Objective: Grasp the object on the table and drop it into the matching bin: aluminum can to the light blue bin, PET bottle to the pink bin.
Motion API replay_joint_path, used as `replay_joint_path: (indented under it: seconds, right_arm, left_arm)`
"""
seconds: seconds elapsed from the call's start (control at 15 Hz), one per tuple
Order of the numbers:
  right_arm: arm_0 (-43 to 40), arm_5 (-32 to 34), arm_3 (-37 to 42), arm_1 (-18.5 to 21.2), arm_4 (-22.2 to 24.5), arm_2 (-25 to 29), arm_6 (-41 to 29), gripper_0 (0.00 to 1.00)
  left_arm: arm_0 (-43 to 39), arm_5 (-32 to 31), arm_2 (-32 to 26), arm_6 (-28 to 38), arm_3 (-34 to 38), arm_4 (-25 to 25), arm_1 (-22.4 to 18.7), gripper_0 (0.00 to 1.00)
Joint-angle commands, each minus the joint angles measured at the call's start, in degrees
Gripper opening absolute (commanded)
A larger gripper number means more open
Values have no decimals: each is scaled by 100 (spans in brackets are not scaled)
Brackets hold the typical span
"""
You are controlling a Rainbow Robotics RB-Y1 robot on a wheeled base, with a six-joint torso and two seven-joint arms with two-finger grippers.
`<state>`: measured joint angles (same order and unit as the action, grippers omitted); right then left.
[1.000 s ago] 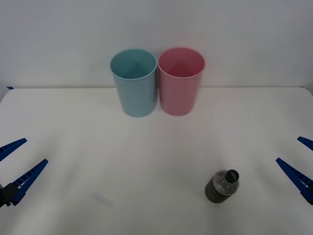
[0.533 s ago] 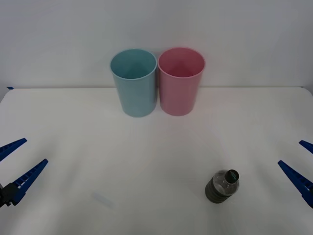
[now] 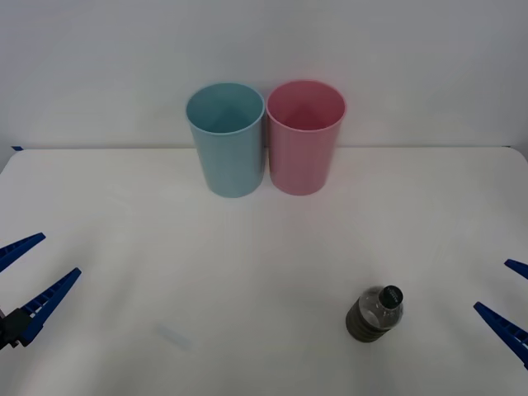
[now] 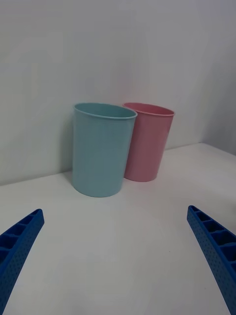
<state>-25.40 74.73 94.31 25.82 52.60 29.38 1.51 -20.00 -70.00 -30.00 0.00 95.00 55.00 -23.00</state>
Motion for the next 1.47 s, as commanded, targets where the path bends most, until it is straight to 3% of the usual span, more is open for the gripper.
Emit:
replay_joint_path:
  seconds: [0.07, 0.47, 0.67, 1.47]
  right_arm:
    - [-132, 147, 0, 125, -4, -55, 148, 100]
    - [-413, 340, 0, 336, 22, -257, 543, 100]
    - [-466, 296, -9, 353, 119, -354, 1150, 100]
    - [299, 446, -1433, 503, 189, -1347, 2494, 100]
  left_arm:
    - [0, 0, 0, 0, 0, 0, 0, 100]
    - [0, 0, 0, 0, 0, 0, 0, 100]
    - [0, 0, 0, 0, 0, 0, 0, 100]
    - [0, 0, 0, 0, 0, 0, 0, 100]
